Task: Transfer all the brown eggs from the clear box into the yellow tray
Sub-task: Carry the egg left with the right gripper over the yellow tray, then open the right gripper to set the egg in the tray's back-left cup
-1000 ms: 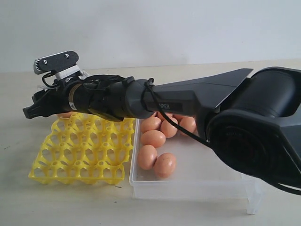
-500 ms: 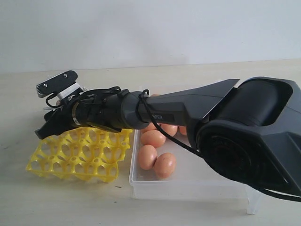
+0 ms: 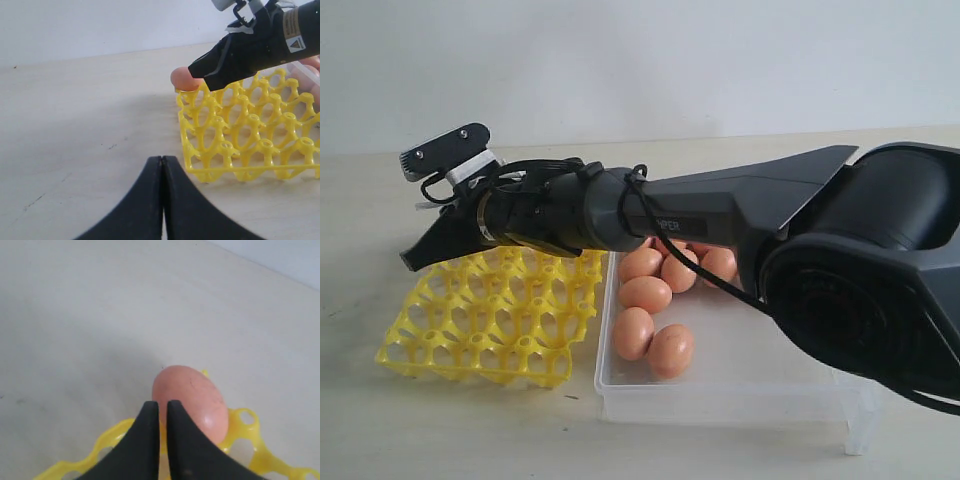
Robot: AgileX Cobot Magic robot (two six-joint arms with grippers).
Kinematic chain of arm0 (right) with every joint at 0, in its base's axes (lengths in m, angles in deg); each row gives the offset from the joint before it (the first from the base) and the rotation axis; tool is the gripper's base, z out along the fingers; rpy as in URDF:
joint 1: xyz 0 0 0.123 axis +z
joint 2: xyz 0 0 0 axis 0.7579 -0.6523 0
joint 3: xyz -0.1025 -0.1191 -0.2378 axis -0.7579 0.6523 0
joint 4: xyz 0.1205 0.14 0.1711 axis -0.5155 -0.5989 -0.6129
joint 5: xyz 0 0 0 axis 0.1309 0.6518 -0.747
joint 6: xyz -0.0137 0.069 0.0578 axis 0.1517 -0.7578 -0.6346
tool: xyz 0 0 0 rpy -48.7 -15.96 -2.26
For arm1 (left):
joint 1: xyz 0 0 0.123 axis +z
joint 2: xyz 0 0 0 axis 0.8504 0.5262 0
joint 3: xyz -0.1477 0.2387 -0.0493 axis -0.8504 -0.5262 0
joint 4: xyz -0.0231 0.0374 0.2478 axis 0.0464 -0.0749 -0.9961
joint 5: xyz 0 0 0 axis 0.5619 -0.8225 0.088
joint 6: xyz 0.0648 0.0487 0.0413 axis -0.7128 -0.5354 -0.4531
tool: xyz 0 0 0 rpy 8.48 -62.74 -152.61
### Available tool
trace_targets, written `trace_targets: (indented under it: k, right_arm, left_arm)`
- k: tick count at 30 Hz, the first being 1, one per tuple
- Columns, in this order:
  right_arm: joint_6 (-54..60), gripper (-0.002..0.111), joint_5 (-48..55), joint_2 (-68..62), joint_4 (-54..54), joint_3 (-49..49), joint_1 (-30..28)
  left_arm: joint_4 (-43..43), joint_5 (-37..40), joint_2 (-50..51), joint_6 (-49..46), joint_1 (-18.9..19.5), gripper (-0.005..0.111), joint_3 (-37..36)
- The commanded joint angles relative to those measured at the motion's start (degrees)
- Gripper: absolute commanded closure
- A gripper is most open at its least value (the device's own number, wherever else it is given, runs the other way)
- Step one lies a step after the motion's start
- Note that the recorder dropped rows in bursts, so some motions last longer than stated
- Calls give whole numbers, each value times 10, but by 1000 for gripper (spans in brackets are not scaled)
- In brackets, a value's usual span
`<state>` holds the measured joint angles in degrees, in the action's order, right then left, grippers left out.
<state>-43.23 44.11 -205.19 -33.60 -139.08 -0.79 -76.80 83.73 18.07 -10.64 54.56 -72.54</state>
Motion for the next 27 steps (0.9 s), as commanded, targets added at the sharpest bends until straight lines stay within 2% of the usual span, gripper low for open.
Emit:
trace_targets:
  k: [1,8,12,15,22,27]
  right_arm:
    - [-1,108,13,9,7,-3,-3]
    - [4,108,77,19,-12,-2,22]
    - [50,108,131,34,-49,-2,32]
    - [112,108,192,42,-102,-2,37]
    - [331,108,323,49,-313,-2,38]
    - [394,108,419,49,-374,-2,38]
  left_arm:
    - [1,-6,-3,1,-2,107,2]
    - [1,-6,-3,1,-2,107,2]
    - [1,-6,-3,1,-2,107,2]
    - [1,-6,-3,1,-2,107,2]
    - [1,-6,-3,1,-2,107,2]
    - [1,-6,-3,1,-2,107,2]
